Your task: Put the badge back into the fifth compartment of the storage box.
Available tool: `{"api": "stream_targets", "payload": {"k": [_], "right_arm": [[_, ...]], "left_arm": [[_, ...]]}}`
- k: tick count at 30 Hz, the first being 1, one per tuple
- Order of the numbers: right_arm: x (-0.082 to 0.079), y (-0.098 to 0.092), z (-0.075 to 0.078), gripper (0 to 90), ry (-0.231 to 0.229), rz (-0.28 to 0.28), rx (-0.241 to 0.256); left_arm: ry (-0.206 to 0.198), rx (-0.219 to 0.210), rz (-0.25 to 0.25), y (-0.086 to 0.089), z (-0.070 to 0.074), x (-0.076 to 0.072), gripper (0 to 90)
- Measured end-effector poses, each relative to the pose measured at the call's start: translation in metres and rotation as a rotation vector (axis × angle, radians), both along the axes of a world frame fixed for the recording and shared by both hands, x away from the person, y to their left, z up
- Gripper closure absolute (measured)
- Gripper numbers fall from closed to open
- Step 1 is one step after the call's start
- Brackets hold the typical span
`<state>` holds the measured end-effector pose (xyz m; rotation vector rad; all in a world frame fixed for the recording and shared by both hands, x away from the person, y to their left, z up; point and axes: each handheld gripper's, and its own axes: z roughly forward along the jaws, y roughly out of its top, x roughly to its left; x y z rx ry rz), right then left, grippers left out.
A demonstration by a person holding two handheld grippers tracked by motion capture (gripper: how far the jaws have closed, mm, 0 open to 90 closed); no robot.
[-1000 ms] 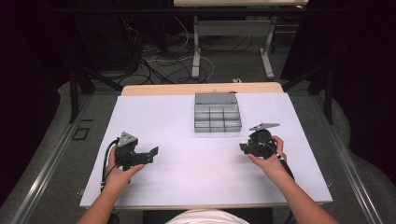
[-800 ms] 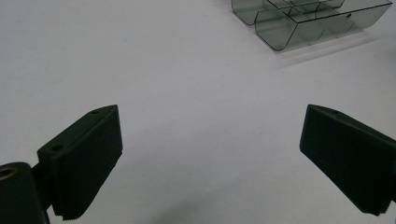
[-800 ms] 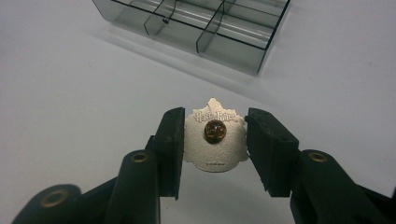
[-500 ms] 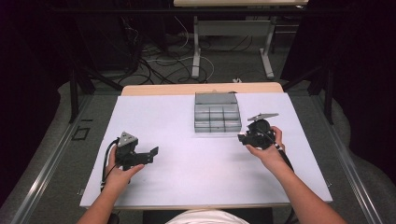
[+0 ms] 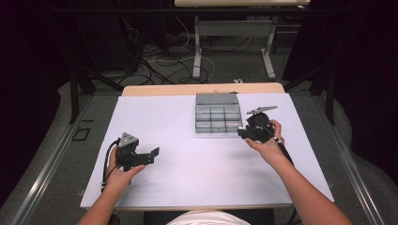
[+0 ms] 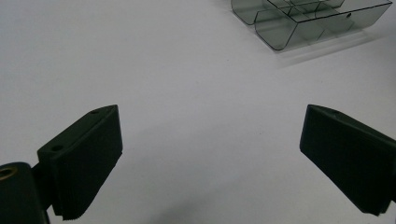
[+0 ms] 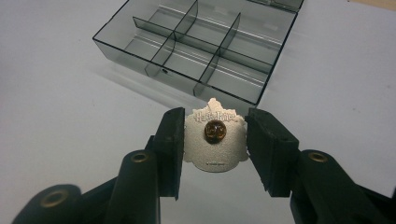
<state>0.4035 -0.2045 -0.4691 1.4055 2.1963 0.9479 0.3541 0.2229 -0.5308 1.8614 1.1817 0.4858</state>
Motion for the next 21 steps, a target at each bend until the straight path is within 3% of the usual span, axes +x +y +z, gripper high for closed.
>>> {"api": "stream_targets", "payload": {"k": [21], "right_arm": [[0.020, 0.015, 0.011, 57.5, -0.008, 0.012, -0.018]], "left_arm": [[0.003, -0.006, 0.001, 0.000, 0.000, 0.000, 6.1]]}}
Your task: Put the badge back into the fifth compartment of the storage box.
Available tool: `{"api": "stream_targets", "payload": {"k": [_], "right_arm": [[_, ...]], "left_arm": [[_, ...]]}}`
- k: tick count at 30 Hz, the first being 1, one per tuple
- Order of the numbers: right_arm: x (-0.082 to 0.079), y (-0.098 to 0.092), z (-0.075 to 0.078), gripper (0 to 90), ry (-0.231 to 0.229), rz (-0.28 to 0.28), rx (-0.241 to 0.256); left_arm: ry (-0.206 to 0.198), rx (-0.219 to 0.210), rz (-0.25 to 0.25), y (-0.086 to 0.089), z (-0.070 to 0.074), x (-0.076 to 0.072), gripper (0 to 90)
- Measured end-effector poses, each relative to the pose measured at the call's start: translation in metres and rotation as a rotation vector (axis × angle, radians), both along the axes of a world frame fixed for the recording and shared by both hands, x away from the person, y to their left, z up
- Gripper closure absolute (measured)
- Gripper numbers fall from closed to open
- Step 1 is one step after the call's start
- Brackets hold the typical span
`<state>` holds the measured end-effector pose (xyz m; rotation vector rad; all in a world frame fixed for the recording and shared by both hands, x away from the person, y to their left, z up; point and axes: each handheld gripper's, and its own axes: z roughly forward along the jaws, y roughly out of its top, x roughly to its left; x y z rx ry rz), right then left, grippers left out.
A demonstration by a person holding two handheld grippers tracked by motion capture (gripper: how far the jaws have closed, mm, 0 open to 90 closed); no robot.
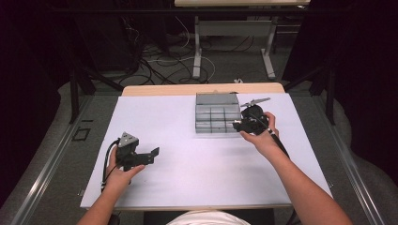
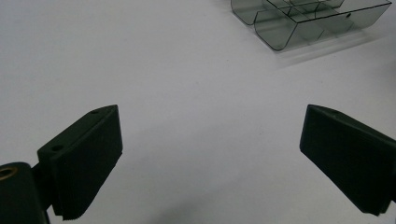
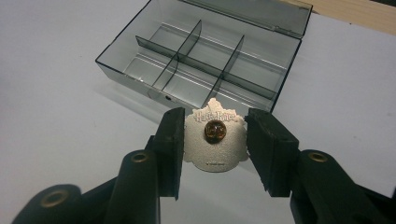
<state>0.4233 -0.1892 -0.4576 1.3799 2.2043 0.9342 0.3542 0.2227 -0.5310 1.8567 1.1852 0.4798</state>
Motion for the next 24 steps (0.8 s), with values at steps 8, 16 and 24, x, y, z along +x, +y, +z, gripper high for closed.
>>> {"api": "stream_targets", "payload": {"k": [8, 16, 24], "right_arm": [[0.008, 0.007, 0.001, 57.5, 0.003, 0.002, -0.004], [0.015, 0.015, -0.002, 57.5, 0.014, 0.008, -0.003], [0.023, 0.024, -0.009, 57.5, 0.019, 0.020, -0.022]], "left_arm": [[0.003, 0.001, 0.000, 0.000, 0.000, 0.000, 6.1], [0.003, -0.001, 0.000, 0.000, 0.000, 0.000, 6.1], [0.005, -0.001, 0.000, 0.000, 0.000, 0.000, 6.1]]}}
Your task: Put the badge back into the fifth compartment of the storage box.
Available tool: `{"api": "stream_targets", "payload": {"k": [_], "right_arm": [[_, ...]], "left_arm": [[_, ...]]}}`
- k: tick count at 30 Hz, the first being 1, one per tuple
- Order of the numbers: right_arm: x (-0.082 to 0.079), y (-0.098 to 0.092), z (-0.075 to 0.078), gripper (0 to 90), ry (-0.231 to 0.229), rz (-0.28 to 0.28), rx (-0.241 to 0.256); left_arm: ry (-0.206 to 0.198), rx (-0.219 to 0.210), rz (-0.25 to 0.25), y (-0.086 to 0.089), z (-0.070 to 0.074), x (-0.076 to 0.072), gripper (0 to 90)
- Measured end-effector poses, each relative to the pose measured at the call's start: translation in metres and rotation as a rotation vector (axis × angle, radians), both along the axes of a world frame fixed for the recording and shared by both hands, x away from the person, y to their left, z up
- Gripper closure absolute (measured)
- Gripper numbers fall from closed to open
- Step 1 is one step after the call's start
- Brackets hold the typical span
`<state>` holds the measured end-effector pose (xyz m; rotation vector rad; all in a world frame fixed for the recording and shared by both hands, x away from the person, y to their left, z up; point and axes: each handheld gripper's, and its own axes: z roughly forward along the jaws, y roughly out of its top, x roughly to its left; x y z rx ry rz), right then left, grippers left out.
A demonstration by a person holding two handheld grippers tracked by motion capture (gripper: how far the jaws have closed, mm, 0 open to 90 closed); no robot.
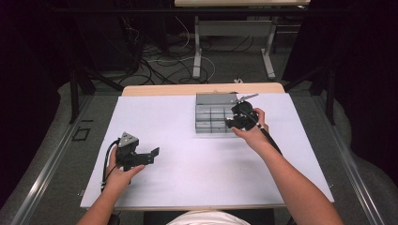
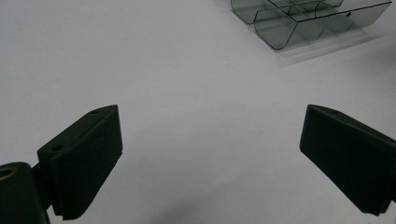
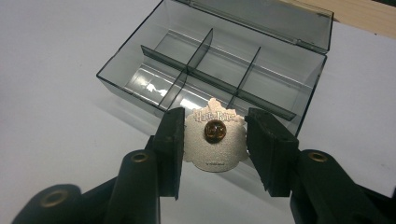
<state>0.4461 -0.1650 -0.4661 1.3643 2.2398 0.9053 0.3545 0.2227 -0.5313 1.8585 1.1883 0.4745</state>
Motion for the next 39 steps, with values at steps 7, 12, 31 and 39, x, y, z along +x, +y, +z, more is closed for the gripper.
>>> {"api": "stream_targets", "payload": {"k": [7, 12, 31, 39], "right_arm": [[0.006, 0.008, -0.004, 57.5, 0.007, 0.010, -0.009], [0.010, 0.015, -0.007, 57.5, 0.014, 0.024, -0.005], [0.024, 0.031, -0.023, 57.5, 0.040, 0.036, -0.012], [0.030, 0.039, -0.028, 57.5, 0.047, 0.031, -0.013]], "left_arm": [[-0.002, 0.005, -0.003, 0.000, 0.000, 0.000, 6.1], [0.000, 0.001, 0.001, 0.000, 0.000, 0.000, 6.1], [0.003, 0.000, -0.003, 0.001, -0.001, 0.000, 6.1], [0.007, 0.007, -0.010, 0.002, 0.000, 0.001, 6.1]]}}
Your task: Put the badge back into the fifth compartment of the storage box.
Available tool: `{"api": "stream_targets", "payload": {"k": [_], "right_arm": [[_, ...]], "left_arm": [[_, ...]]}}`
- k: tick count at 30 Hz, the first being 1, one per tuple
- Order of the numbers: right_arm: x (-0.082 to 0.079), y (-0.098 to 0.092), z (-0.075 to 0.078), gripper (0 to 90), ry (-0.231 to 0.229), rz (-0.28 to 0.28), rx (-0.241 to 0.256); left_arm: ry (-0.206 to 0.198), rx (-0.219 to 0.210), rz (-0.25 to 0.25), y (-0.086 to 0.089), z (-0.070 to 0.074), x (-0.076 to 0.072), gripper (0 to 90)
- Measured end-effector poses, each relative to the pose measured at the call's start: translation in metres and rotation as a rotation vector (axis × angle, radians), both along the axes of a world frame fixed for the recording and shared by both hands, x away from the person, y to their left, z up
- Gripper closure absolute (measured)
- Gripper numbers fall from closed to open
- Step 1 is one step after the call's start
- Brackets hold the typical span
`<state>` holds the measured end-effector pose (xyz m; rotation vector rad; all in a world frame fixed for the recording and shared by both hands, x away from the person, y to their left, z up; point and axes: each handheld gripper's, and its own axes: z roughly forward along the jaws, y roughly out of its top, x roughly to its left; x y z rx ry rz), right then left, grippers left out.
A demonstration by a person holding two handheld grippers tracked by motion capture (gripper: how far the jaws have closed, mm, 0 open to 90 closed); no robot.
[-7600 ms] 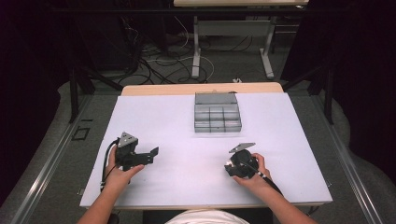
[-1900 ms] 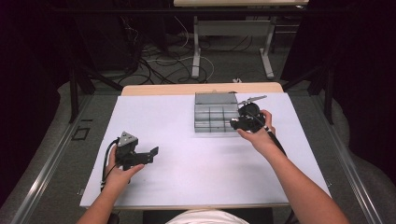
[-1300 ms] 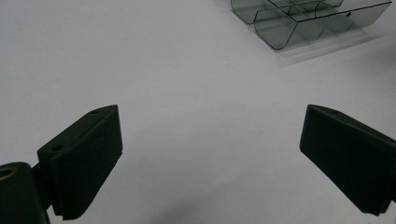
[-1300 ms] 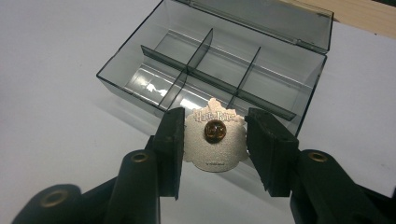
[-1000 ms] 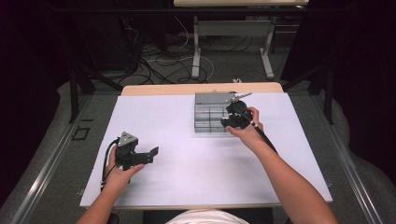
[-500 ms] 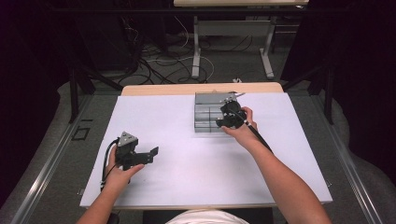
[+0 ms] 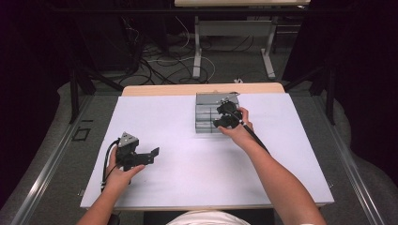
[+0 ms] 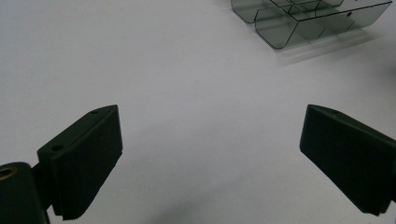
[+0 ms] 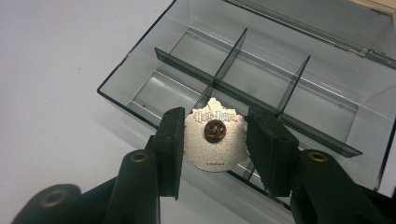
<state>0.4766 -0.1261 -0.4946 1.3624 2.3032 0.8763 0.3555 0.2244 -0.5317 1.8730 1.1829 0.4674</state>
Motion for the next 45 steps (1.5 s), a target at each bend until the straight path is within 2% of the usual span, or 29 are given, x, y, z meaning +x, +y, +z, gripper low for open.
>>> {"api": "stream_targets", "payload": {"k": [16, 17, 18, 19, 20, 22, 23, 33, 45], "right_arm": [[0.011, 0.011, -0.007, 57.5, 0.013, -0.015, -0.001], [0.012, 0.010, -0.008, 57.5, 0.003, -0.012, -0.012], [0.013, 0.011, -0.010, 57.5, 0.003, -0.008, 0.005], [0.013, 0.012, -0.010, 57.5, 0.005, -0.014, 0.003], [0.012, 0.013, -0.010, 57.5, 0.025, -0.033, -0.001], [0.015, 0.011, -0.012, 57.5, 0.017, -0.018, -0.007], [0.015, 0.012, -0.013, 57.5, 0.025, -0.035, -0.005], [0.021, 0.009, -0.020, 57.4, 0.040, -0.050, -0.021], [0.025, 0.008, -0.024, 57.5, 0.059, -0.068, -0.016]], "left_arm": [[-0.001, -0.011, 0.006, 0.000, 0.000, 0.000, 6.2], [-0.002, -0.010, 0.006, 0.000, 0.000, 0.000, 6.2], [-0.002, -0.010, 0.006, 0.000, 0.000, 0.000, 6.2], [-0.002, -0.011, 0.005, 0.000, 0.000, 0.000, 6.2], [-0.002, -0.010, 0.005, 0.000, 0.000, 0.000, 6.2], [-0.002, -0.011, 0.005, 0.000, 0.000, 0.000, 6.2], [-0.002, -0.011, 0.005, 0.000, 0.000, -0.001, 6.2], [-0.002, -0.010, 0.004, 0.000, 0.000, 0.000, 6.2], [-0.001, -0.011, 0.006, 0.000, 0.000, 0.000, 6.2]]}}
